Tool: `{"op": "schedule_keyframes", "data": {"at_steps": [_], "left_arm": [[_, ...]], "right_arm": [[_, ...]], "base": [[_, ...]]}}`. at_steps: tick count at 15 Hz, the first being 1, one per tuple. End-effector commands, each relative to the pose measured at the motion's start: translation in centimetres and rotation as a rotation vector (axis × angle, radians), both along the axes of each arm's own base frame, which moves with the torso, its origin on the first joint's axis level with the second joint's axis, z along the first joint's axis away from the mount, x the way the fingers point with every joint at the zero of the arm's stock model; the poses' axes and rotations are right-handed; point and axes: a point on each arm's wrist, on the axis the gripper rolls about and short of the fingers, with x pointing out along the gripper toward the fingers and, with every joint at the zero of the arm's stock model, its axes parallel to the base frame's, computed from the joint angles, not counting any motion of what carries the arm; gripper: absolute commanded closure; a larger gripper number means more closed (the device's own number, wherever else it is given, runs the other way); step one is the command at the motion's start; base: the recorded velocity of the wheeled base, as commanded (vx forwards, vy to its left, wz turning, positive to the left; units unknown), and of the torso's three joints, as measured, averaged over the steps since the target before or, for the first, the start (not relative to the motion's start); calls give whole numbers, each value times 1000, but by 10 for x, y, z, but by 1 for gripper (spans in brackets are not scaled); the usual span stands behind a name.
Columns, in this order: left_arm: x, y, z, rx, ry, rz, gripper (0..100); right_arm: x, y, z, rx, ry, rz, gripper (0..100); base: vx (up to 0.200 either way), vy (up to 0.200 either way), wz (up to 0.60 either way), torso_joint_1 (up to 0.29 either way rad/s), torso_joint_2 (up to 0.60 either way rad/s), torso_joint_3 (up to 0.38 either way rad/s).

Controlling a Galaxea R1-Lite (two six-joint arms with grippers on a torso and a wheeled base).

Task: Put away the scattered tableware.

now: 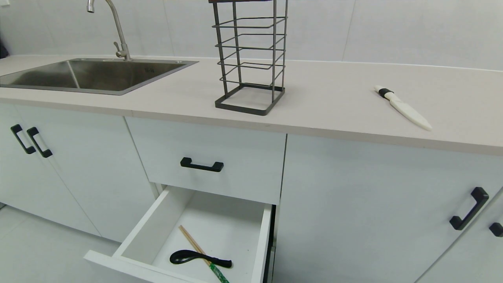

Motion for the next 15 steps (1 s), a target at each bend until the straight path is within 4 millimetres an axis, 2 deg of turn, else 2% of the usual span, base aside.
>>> {"op": "schedule_keyframes", "data": {"at_steps": [1,3,7,10,12,15], "left_arm": [[16,-1,-10,-4,138,-29,0],[24,-1,-20,-4,229,-32,0],[32,-1,-24,6,316,-129,0],[36,-1,-40,20,410,-165,0],[39,-2,-51,37,487,-167,0],[55,-4,-53,65,648,-157,0]], "right_arm": [[9,-2,31,-2,23,93,0],[13,-2,-3,0,105,85,0],[4,-2,-39,33,96,57,0],[5,-5,-53,100,238,-85,0],[5,-8,-51,129,219,-236,0],[5,-9,-52,182,230,-287,0]], "base": [[0,0,0,0,0,0],[0,0,0,0,0,0],[0,0,0,0,0,0],[0,0,0,0,0,0],[0,0,0,0,0,0],[0,0,0,0,0,0]]}}
